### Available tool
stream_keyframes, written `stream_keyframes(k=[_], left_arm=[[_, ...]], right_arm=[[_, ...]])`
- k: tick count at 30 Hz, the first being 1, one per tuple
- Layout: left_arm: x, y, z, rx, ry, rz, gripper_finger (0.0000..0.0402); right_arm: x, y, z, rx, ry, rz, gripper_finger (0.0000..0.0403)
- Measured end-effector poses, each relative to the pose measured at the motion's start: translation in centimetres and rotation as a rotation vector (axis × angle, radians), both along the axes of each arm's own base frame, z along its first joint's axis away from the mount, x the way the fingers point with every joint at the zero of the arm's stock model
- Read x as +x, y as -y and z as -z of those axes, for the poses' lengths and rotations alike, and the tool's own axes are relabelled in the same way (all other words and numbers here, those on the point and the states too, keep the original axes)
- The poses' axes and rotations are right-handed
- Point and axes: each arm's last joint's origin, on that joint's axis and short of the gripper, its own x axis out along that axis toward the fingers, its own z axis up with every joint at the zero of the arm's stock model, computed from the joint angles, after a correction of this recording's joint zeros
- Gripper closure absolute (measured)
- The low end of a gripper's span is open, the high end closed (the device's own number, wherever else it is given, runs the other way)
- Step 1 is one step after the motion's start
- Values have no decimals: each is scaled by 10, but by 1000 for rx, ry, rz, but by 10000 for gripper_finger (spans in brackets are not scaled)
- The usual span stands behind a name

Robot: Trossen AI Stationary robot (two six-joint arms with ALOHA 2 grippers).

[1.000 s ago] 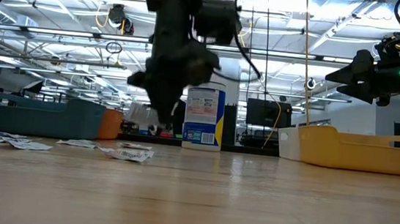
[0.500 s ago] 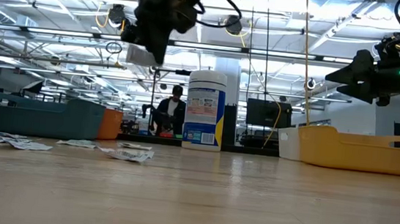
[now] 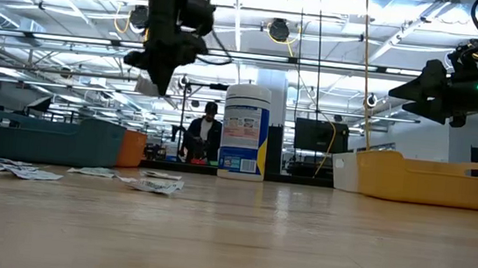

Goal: Pick & Place First Aid Supplies
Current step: Put the orange pad into the orange bin

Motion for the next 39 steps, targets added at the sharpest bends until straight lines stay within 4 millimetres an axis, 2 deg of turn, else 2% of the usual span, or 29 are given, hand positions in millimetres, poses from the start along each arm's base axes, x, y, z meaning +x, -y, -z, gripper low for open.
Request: stream_keyframes(k=[8,14,17,23,33,36,39], left_arm=[[-63,-69,0,11,-14,-155,401],[-109,-101,0,26,-40,-298,401],[-124,-110,1,37,-53,-351,401],[-120,-131,27,45,-94,-394,401],[-97,-156,96,-49,-201,-365,401],[-94,-158,105,-54,-206,-360,401],[-94,-159,105,-45,-200,-363,395]], right_arm=[[0,0,0,0,0,0,66],[0,0,0,0,0,0,66],[0,0,0,0,0,0,66],[0,0,0,0,0,0,66],[0,0,0,0,0,0,66],[0,0,0,0,0,0,66],[0,0,0,0,0,0,66]])
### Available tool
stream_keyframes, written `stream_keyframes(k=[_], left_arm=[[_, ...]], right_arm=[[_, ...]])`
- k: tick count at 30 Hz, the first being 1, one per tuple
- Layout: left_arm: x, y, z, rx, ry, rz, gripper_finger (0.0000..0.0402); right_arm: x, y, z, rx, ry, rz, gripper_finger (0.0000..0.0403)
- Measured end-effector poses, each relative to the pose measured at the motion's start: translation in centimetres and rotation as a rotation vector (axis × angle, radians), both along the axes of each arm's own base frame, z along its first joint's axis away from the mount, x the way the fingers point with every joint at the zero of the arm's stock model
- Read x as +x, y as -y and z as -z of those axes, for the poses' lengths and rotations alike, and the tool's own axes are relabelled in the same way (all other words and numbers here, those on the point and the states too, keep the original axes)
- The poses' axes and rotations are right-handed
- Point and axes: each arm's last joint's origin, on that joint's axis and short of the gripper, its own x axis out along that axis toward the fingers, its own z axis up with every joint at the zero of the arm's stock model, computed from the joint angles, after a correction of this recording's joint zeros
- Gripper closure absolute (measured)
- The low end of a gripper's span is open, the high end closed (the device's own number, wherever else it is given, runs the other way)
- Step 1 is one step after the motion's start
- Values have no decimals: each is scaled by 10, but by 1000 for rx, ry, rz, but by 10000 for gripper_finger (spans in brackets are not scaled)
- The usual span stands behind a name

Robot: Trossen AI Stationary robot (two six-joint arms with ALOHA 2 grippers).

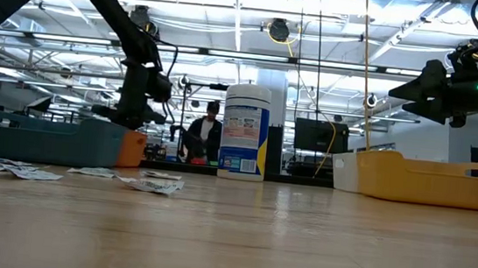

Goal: Pick & Place First Aid Supplies
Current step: Put the orange pad into the orange bin

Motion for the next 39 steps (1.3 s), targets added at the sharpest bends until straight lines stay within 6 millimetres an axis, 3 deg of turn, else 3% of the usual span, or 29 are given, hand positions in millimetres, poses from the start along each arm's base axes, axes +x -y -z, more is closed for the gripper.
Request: stream_keyframes(k=[7,18,22,30,39], left_arm=[[-3,-1,-6,29,-5,-36,356],[-3,1,-9,13,30,-36,230],[3,5,-26,27,65,20,197],[23,36,-67,123,104,339,185],[76,95,-85,153,99,890,186]], right_arm=[[0,0,0,0,0,0,66],[0,0,0,0,0,0,66],[0,0,0,0,0,0,66],[0,0,0,0,0,0,66],[0,0,0,0,0,0,66]])
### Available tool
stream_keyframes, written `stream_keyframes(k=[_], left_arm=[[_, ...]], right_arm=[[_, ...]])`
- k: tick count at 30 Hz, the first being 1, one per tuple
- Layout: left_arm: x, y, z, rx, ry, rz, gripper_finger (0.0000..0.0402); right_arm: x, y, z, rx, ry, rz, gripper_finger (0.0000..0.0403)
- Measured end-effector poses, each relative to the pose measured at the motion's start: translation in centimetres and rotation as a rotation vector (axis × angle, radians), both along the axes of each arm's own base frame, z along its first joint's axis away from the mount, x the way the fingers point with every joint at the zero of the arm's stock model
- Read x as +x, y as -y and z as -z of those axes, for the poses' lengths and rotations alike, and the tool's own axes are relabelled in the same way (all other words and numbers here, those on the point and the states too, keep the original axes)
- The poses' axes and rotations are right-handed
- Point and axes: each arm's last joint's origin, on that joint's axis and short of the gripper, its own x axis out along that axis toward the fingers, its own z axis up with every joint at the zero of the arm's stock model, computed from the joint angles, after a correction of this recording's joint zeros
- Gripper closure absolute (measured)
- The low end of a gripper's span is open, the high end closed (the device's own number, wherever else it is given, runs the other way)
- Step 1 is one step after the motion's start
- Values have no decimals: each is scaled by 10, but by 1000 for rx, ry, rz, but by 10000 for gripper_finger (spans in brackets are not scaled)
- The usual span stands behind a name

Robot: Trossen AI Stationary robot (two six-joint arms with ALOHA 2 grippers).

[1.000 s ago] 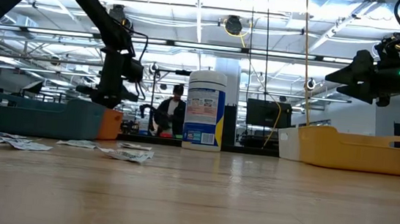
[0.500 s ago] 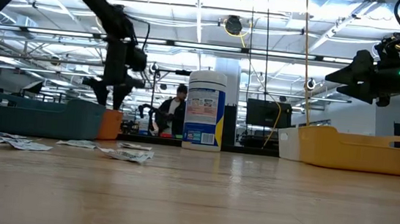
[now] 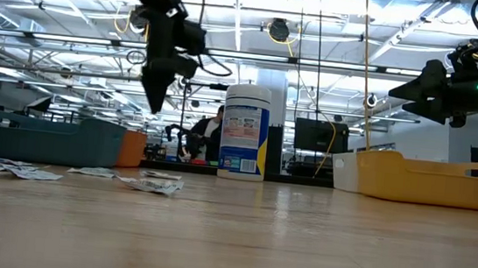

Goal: Pick & Place First Aid Supplies
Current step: Put the orange pad into the orange bin

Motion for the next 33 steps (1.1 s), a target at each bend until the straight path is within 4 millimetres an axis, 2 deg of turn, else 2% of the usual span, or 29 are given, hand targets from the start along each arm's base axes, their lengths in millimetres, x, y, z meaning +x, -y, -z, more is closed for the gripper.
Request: stream_keyframes(k=[6,15,20,25,33], left_arm=[[37,57,0,-23,-50,322,198],[77,149,0,-23,-57,608,205],[88,199,0,-17,-51,732,203],[92,243,0,-18,-38,777,209],[89,291,0,-24,-30,821,210]], right_arm=[[0,0,0,0,0,0,66],[0,0,0,0,0,0,66],[0,0,0,0,0,0,66],[0,0,0,0,0,0,66],[0,0,0,0,0,0,66]])
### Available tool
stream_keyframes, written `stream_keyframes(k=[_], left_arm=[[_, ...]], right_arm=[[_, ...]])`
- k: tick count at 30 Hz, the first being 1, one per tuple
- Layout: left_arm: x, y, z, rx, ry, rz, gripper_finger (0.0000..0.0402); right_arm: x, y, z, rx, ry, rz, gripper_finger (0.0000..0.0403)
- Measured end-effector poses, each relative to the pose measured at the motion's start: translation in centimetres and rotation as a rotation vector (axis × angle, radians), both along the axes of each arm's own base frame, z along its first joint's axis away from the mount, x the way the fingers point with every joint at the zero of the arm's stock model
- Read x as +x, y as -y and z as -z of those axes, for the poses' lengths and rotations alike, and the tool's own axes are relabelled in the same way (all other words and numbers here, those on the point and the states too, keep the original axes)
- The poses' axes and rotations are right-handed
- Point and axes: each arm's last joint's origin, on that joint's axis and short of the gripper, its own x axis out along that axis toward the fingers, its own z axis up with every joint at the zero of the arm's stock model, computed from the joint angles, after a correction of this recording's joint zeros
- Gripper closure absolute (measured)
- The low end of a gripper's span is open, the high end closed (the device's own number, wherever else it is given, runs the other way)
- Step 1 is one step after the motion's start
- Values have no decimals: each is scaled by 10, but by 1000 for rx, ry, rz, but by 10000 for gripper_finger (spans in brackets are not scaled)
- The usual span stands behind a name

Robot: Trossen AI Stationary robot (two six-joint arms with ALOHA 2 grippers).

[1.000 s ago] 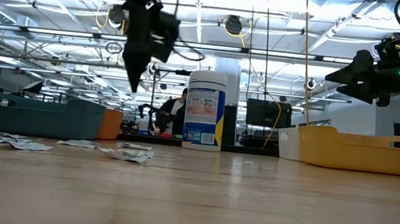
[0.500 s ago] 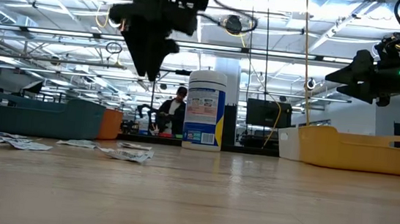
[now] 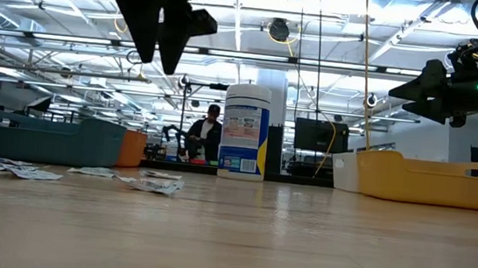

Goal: Pick & Place First Aid Supplies
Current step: Put the orange pad into the orange bin

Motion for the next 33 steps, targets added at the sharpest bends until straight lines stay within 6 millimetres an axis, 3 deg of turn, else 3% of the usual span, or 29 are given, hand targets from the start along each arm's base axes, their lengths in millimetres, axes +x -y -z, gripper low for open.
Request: stream_keyframes(k=[11,33], left_arm=[[11,32,7,-27,103,36,210],[43,46,105,-32,-136,-42,210]], right_arm=[[0,0,0,0,0,0,66],[0,0,0,-1,1,0,66]])
